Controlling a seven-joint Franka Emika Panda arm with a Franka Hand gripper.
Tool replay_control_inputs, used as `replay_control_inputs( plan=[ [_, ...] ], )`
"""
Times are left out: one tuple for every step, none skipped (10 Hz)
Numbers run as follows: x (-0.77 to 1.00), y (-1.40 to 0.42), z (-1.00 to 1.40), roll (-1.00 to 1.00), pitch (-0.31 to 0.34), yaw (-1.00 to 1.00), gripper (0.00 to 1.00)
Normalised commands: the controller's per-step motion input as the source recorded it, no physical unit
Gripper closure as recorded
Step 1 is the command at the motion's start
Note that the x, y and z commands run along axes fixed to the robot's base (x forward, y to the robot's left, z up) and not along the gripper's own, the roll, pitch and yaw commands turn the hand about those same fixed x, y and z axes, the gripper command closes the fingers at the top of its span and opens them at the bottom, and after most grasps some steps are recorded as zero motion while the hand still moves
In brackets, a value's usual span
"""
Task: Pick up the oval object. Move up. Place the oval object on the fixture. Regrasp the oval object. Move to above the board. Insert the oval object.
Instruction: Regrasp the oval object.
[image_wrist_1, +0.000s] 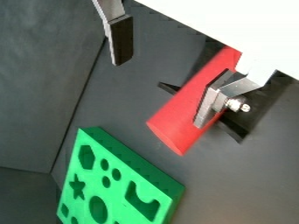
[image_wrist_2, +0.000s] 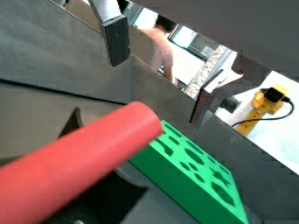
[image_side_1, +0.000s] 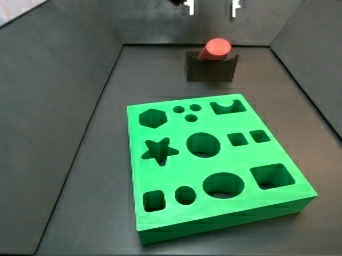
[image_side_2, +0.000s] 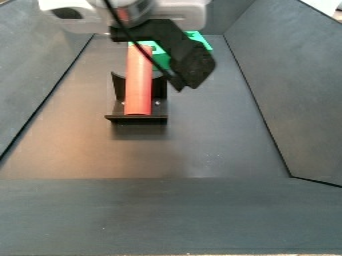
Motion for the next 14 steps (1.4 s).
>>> replay_control_inputs(
  plan=[
    [-1.0, 0.0, 0.01, 0.05, -0.013, -0.05, 0.0],
    [-1.0, 0.0, 0.01, 0.07, -0.027, -0.05, 0.0],
    [-1.0, 0.0, 0.02, 0.08, -0.043, -0.05, 0.0],
    [-1.0, -0.01, 0.02, 0.09, -0.062, -0.04, 0.0],
    [-0.94, -0.01, 0.02, 0.1, -0.095, -0.03, 0.0],
    [-0.85, -0.01, 0.02, 0.1, -0.105, -0.02, 0.0],
    [-0.67, -0.01, 0.01, 0.11, -0.12, -0.01, 0.0],
    [-0.48, -1.0, -0.64, 0.82, -0.014, -1.0, 0.0],
    [-0.31, -1.0, -0.62, 0.82, -0.022, -1.0, 0.0],
    [-0.12, -1.0, -0.42, 0.81, -0.061, -1.0, 0.0],
    [-0.08, -0.83, -0.29, 0.8, -0.087, -1.0, 0.0],
    [-0.07, -0.61, -0.17, 0.8, -0.12, -1.0, 0.0],
    [-0.06, -0.38, -0.09, 0.79, -0.15, -1.0, 0.0],
    [-0.06, -0.1, -0.03, 0.78, -0.19, -1.0, 0.0]
  ],
)
